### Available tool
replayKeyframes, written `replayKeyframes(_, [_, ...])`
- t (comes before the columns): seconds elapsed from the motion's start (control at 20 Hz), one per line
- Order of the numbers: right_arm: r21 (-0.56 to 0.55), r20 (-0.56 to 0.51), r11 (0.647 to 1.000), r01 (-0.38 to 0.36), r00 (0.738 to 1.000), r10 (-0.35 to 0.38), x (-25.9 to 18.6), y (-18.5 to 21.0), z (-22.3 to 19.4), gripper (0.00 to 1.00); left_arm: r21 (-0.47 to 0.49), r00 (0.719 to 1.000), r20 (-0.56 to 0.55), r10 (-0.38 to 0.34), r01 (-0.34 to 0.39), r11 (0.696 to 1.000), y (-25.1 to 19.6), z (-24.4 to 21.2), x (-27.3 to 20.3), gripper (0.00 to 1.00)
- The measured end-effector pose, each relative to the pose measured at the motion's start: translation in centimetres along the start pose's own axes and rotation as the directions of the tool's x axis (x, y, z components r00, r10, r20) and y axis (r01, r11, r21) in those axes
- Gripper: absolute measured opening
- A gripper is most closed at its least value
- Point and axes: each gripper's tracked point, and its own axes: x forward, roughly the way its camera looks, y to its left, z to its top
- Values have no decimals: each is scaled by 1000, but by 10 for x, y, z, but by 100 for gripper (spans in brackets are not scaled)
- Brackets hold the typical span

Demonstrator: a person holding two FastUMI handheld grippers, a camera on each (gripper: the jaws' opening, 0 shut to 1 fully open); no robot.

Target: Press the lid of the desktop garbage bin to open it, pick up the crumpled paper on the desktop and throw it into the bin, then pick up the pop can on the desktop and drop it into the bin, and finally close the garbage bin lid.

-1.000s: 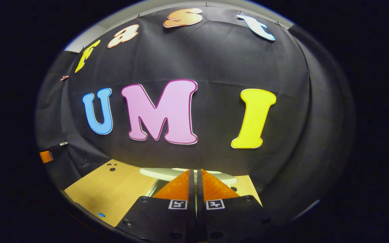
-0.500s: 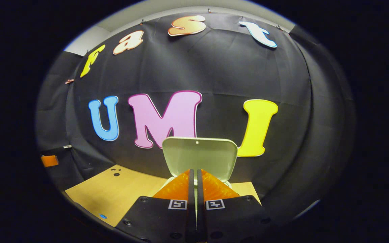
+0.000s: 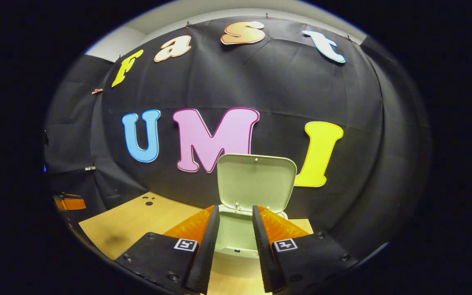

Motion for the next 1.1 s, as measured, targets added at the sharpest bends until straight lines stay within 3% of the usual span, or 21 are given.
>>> replayKeyframes(0.2, [-8, -20, 1000, -14, 1000, 14, -12, 12, -14, 65, 11, 995, -97, 17, -16, 1000, 34, -52, -2, 93])
replayKeyframes(0.35, [17, -40, 1000, 2, 999, -1, -20, 13, -22, 82, 42, 985, -174, 15, -8, 999, 46, -92, 4, 93])
replayKeyframes(0.7, [22, -70, 999, 36, 997, -34, -46, 8, -37, 81, 99, 926, -377, -3, 44, 994, 53, -195, 11, 94])
replayKeyframes(1.1, [46, -107, 994, 99, 990, -93, -69, -11, -51, 81, 183, 869, -493, 34, 66, 981, 61, -246, 31, 91])
